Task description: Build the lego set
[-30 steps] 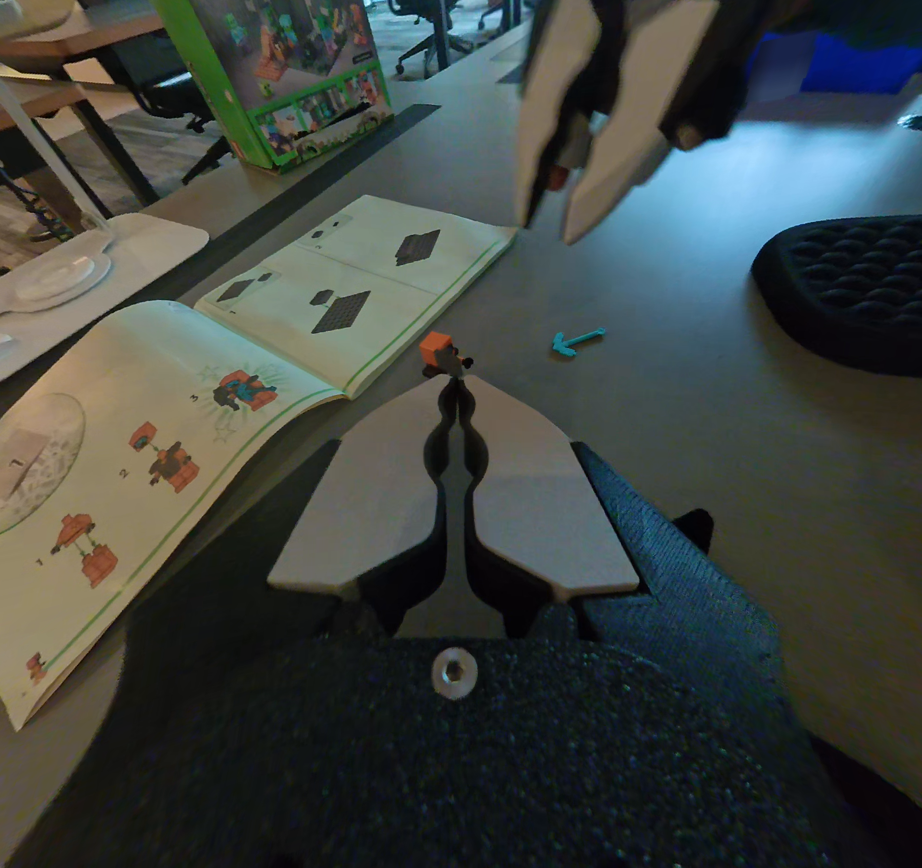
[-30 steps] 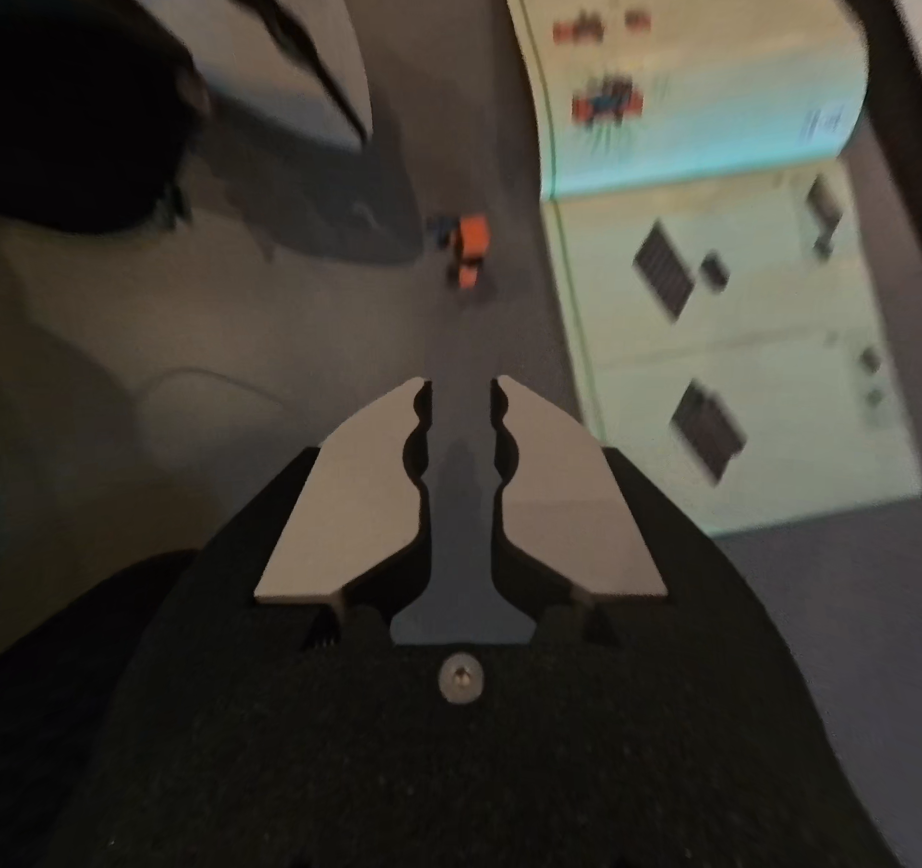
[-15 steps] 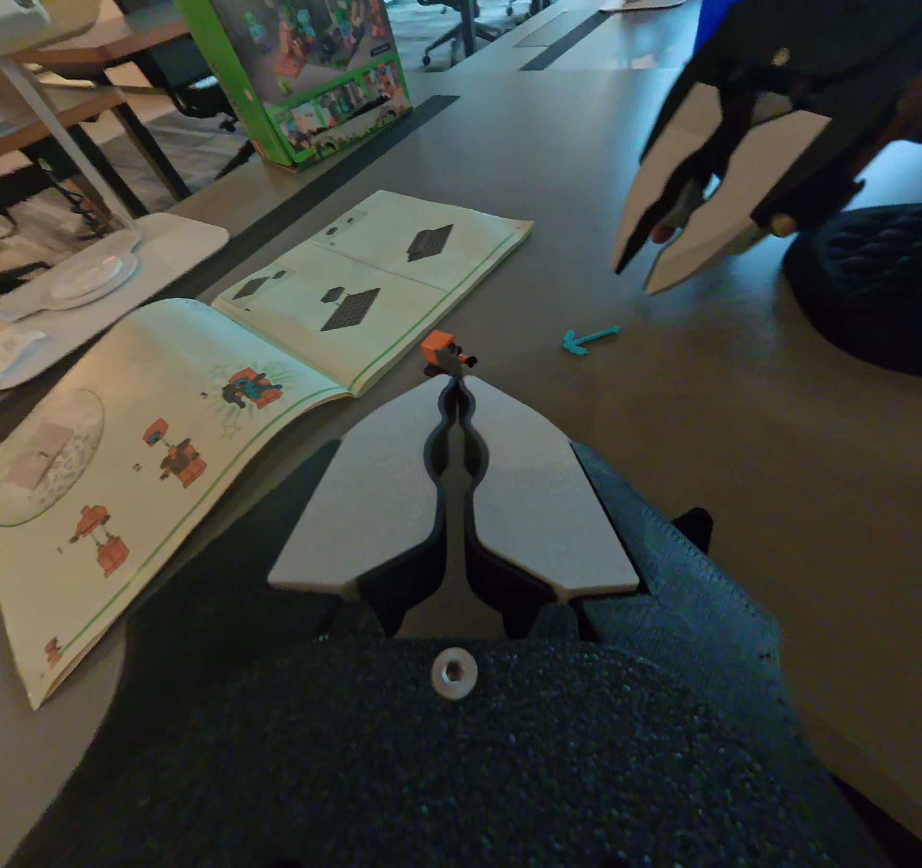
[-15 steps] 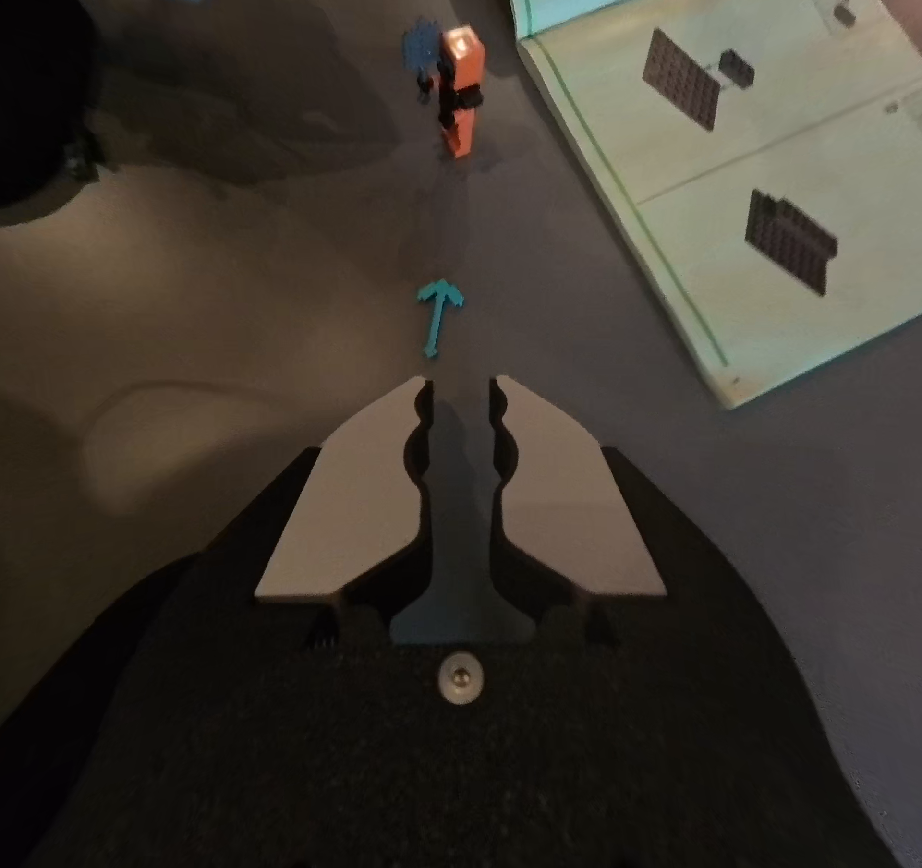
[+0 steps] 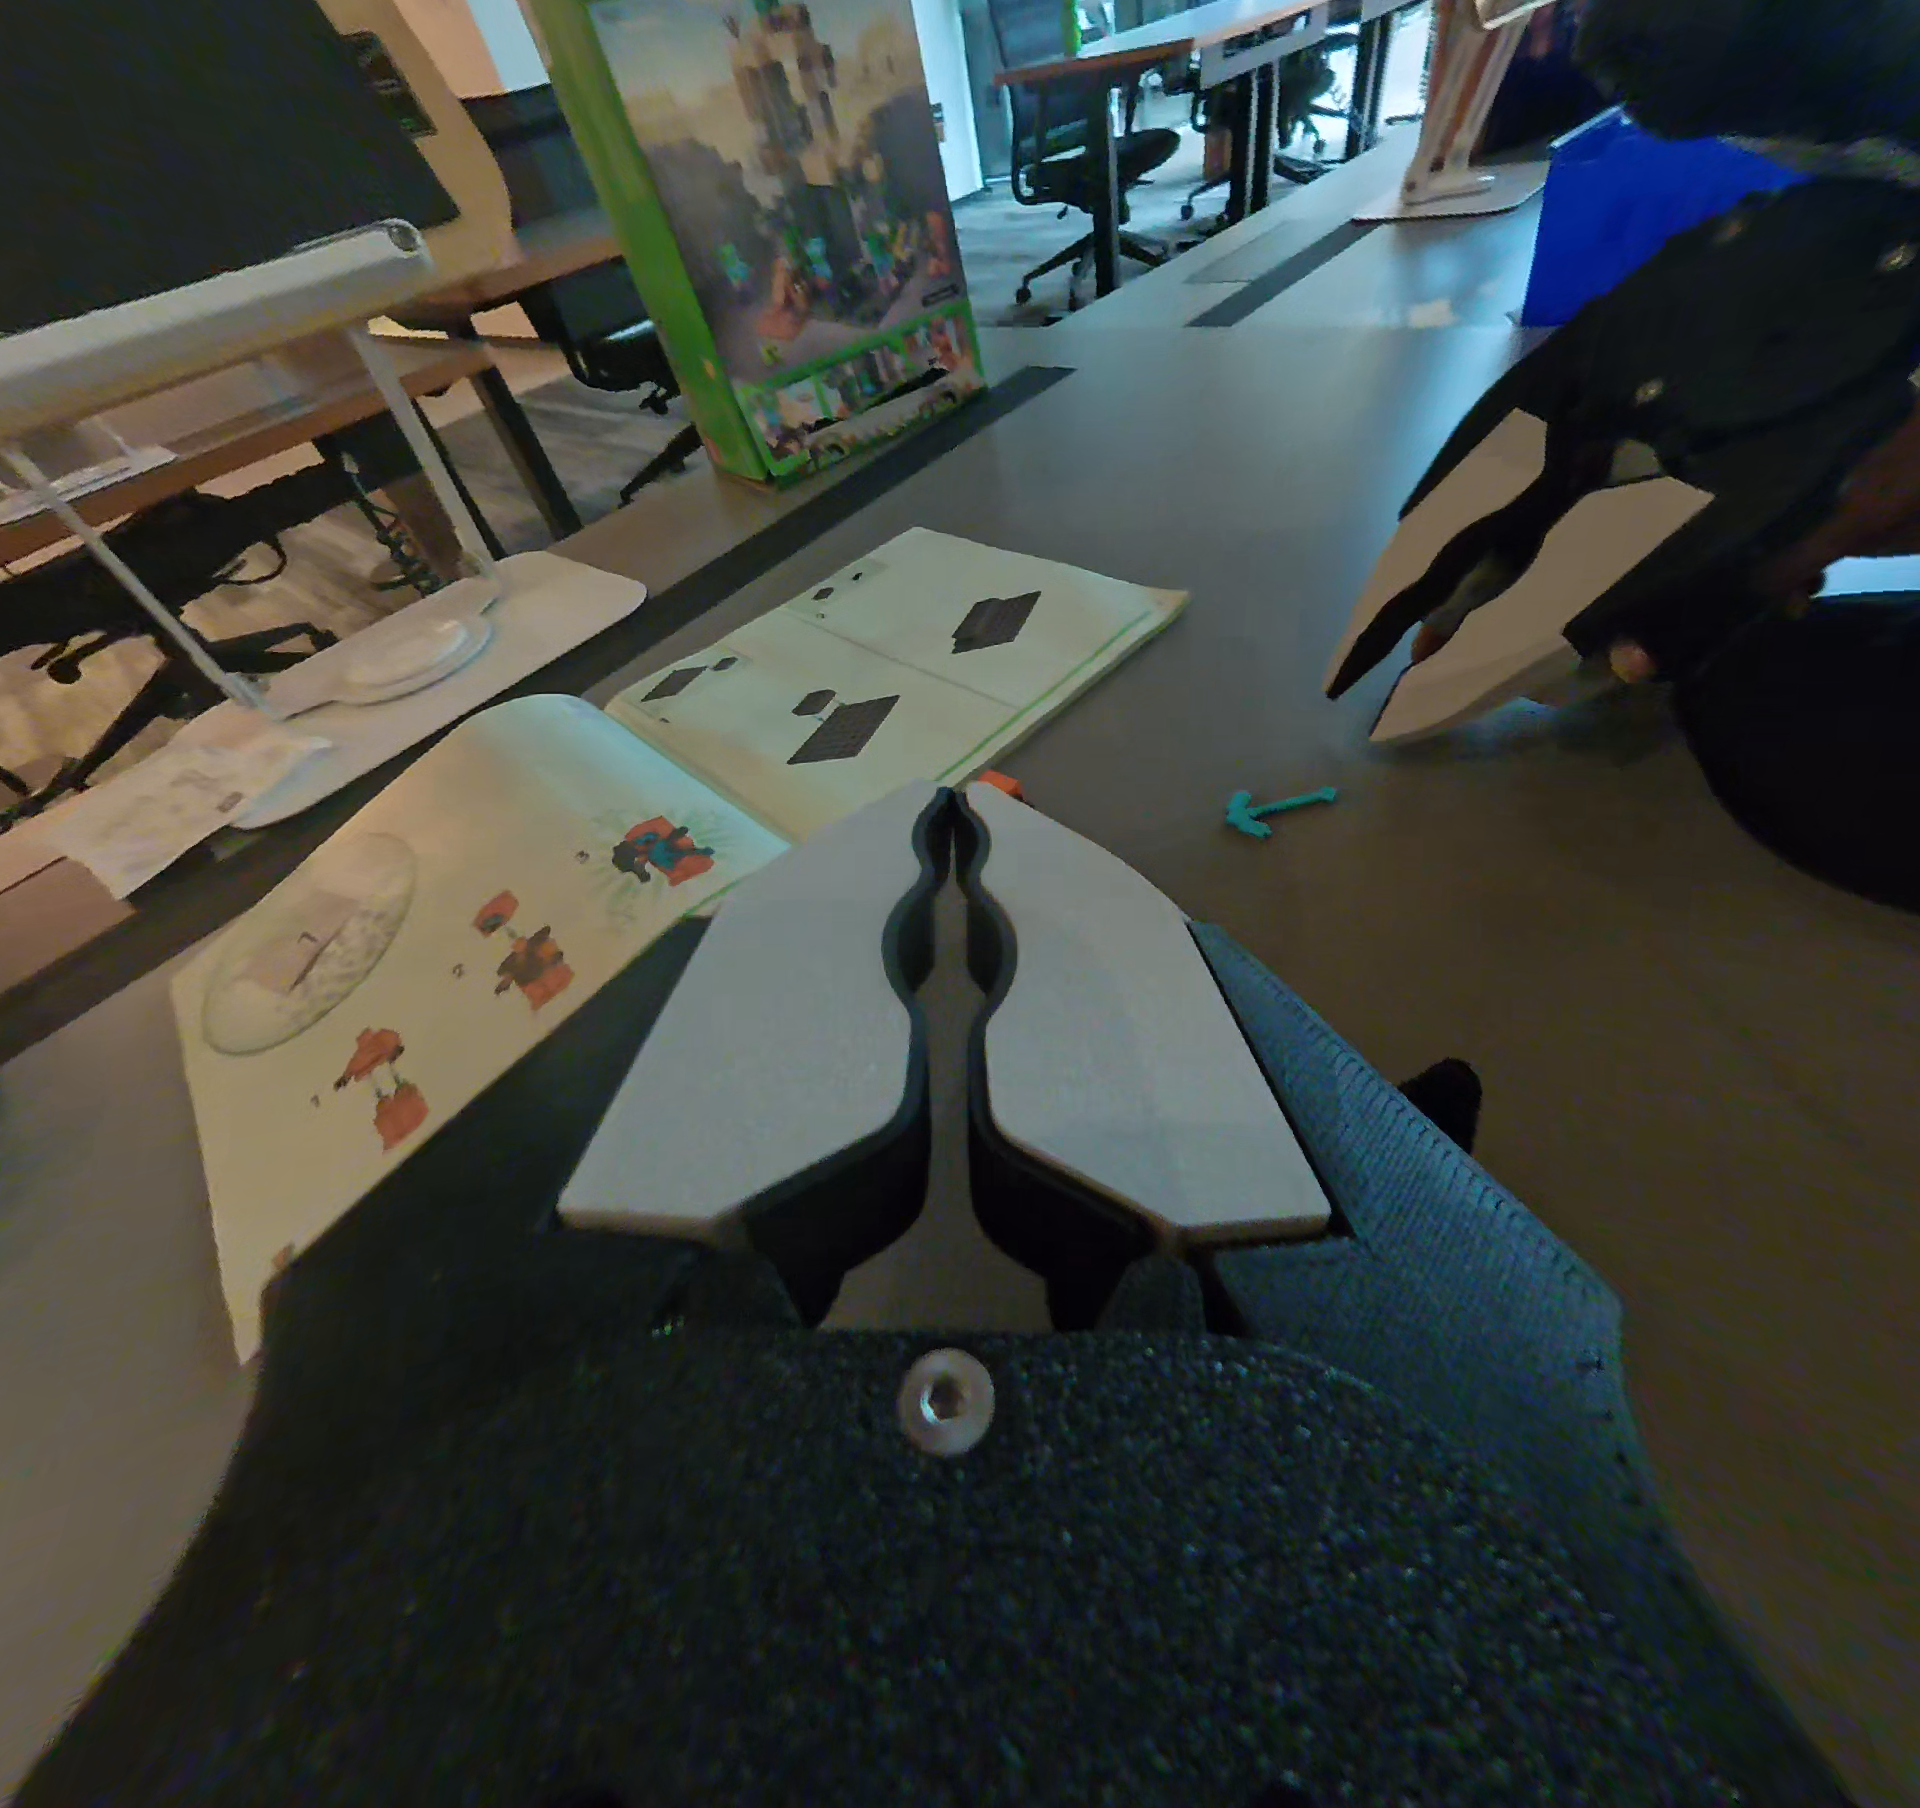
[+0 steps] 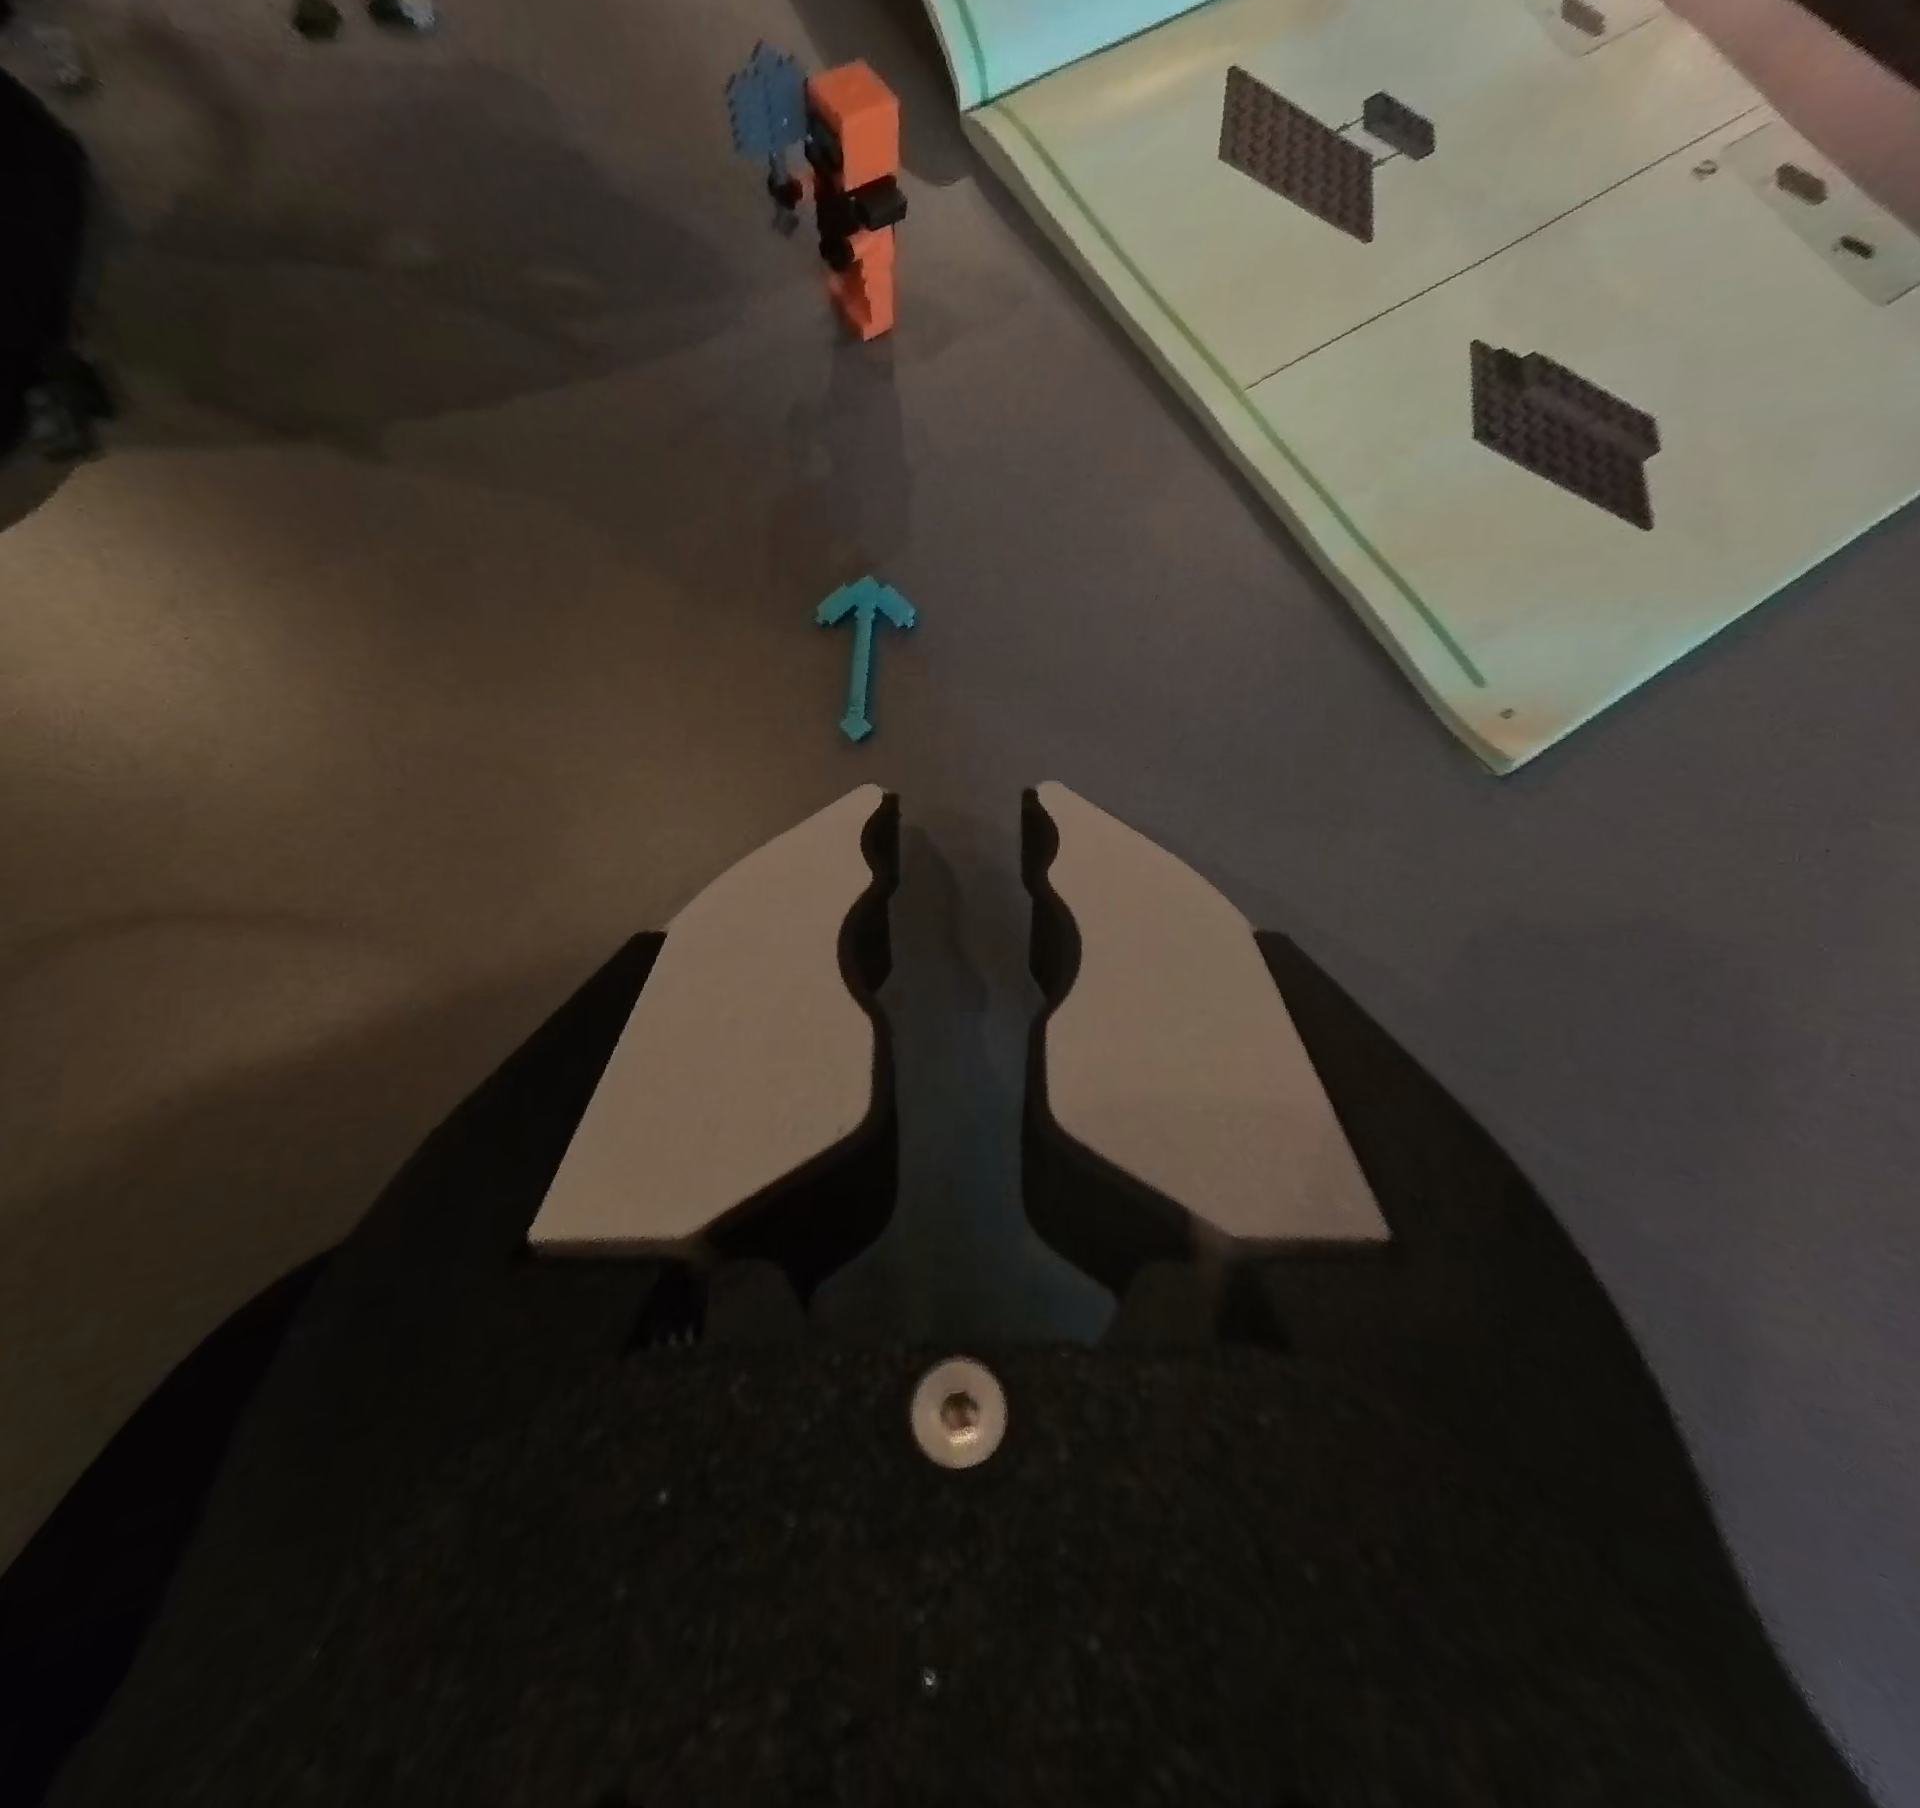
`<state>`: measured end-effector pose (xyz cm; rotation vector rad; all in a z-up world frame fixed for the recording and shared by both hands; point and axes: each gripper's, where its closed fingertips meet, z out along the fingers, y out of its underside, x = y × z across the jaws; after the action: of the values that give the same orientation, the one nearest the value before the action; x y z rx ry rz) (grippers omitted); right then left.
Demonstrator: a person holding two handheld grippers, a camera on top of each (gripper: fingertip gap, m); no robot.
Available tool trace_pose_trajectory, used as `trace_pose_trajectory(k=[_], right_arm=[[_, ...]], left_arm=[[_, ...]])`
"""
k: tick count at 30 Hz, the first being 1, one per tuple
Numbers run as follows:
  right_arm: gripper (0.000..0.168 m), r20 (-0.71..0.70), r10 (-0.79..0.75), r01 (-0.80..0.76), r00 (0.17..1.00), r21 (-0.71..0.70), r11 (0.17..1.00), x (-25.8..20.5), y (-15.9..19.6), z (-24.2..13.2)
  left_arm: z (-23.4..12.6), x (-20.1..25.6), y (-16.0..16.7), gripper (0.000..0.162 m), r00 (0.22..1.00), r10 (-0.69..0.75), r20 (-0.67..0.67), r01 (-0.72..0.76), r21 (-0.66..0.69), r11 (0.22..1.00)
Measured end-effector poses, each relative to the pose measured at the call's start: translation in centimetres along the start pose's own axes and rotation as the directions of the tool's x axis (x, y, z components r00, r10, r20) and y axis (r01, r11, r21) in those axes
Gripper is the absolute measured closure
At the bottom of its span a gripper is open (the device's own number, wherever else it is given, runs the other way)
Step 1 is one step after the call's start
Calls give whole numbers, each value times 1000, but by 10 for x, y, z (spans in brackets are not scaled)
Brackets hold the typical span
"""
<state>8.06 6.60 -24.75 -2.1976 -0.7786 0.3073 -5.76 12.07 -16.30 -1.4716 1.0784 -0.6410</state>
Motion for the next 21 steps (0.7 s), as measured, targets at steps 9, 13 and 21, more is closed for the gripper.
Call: trace_pose_trajectory(k=[9, 13, 21], right_arm=[[146, -41, -54, 52, 998, -51, 997, 2, 5, 6], [150, -55, -81, 79, 995, -48, 996, 2, 4, 7], [146, -2, -66, 66, 998, -49, 997, -5, 2, 9]], left_arm=[[-9, 16, 2, 162, 999, 45, 2, -45, -12, 999], [-17, 18, 0, 162, 1000, 21, 8, -21, -11, 1000], [-38, 26, 12, 162, 1000, 6, 21, -5, -50, 999]])
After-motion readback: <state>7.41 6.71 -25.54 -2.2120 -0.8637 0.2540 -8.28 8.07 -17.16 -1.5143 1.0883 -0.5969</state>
